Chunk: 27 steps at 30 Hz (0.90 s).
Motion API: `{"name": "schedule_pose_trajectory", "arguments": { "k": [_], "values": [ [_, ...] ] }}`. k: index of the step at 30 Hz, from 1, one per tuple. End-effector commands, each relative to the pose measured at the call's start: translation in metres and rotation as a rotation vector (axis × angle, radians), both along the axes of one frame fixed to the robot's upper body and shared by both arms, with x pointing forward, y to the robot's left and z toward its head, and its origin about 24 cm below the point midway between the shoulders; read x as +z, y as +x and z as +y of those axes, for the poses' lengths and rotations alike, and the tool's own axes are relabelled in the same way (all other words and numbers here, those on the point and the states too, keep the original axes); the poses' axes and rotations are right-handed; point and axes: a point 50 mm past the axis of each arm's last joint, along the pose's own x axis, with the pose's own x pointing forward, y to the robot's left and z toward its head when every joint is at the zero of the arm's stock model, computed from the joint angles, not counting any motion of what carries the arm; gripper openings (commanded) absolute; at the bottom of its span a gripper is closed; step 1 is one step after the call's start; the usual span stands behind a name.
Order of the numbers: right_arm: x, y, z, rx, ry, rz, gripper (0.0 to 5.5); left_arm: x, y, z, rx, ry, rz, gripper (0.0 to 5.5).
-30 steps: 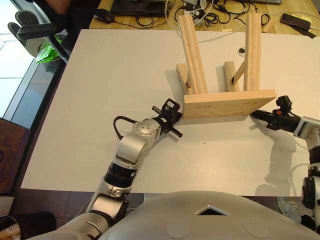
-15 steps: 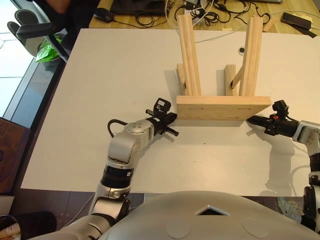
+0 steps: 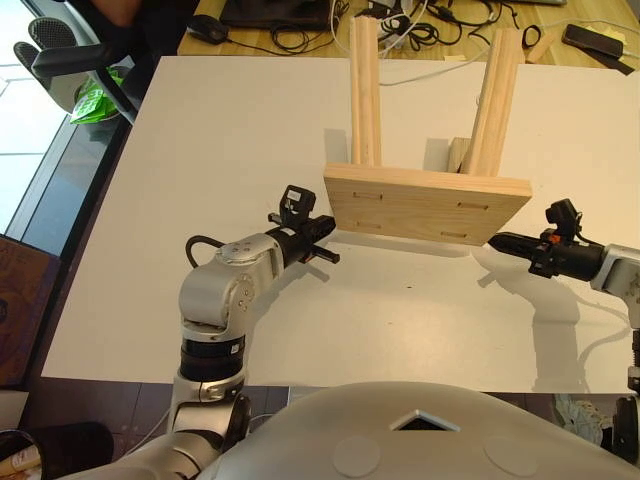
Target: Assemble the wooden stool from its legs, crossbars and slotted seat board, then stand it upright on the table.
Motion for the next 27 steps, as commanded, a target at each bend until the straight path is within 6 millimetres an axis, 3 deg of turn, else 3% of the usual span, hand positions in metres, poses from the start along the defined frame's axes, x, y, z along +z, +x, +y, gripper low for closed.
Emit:
{"name": "schedule_pose_trajectory", "arguments": {
  "k": [1,27],
  "values": [
    [0.015,0.003,0.018,0.069,0.107,-0.069,0.00,0.017,0.000,-0.024,-0.136,-0.145,-0.050,0.02],
    [0.061,0.005,0.039,0.123,0.193,-0.207,0.00,0.062,0.006,-0.015,-0.141,-0.288,-0.175,0.02]
  ]
}}
